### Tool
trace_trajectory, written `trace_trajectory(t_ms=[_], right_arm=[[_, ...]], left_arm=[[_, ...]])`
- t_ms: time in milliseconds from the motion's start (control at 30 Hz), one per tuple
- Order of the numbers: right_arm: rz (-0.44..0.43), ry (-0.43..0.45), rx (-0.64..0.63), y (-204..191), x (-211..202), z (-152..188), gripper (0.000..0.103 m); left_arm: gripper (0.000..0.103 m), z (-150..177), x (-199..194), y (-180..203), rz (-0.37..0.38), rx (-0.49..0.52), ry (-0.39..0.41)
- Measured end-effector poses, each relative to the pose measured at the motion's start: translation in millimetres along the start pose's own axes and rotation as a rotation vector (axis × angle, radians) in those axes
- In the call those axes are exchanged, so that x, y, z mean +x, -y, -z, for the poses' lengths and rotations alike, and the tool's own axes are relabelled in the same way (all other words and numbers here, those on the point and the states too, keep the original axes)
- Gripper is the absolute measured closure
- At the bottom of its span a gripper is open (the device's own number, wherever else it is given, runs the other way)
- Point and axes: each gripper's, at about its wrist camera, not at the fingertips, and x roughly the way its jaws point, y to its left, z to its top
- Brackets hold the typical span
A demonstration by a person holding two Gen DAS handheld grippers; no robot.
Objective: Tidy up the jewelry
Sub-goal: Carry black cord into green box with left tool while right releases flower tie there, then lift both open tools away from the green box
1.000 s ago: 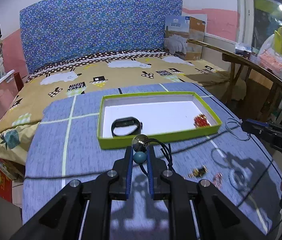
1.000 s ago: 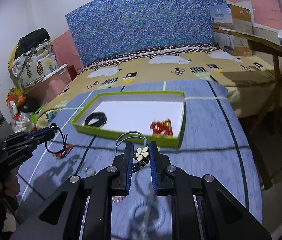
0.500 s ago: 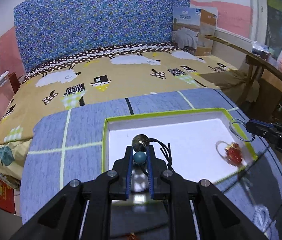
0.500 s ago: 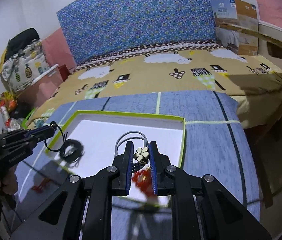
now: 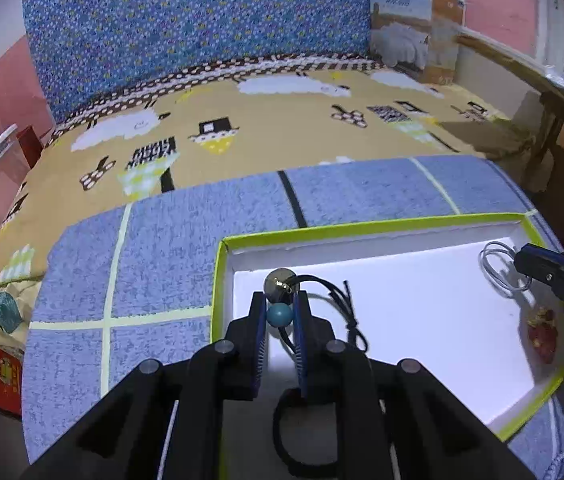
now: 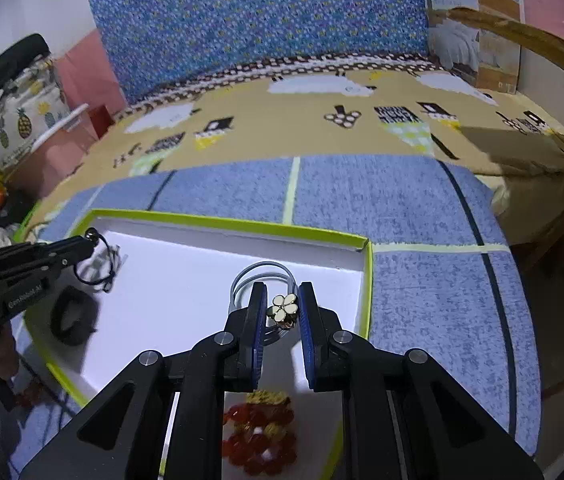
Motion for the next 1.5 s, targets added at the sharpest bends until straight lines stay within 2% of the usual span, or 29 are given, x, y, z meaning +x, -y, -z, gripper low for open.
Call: trace_trajectory(t_ms=[367, 467, 600, 733, 1100, 1300, 1500], right_arm=[[0.033, -0.021, -0.038, -7.9, 11.3, -1.0, 0.086], [0.03, -0.02, -0.03, -8.0, 9.0, -0.9, 0.077], [0.017, -0.007, -0.02, -7.9, 2.7, 0.2, 0.075], [0.008, 0.005, -0.023, -10.3, -5.1, 3.6, 0.075], [-0.025, 0.077, -0.024, -19.1, -56.8, 22.0, 0.075], [-0.057, 0.106, -0.023, -26.2, -90.4, 47.8, 0.075], [-0.08, 0.121, -0.01, -30.1, -121.5, 81.6, 0.075]], left_arm=[[0.089, -0.1, 12.0, 3.3, 0.005, 0.008, -0.031], [0.088, -0.2, 10.8, 2.6, 0.02, 0.003, -0.034], [0.08, -0.1, 4.3, 0.4, 0.022, -0.007, -0.019], [0.079, 2.5, -4.8, -2.2, 0.026, -0.018, -0.003], [0.08, 26.9, -67.6, -0.9, 0.035, -0.024, 0.118], [0.08, 52.1, -102.0, 2.4, 0.078, -0.038, 0.152], [0.08, 78.7, -132.0, 6.7, 0.084, -0.054, 0.179]])
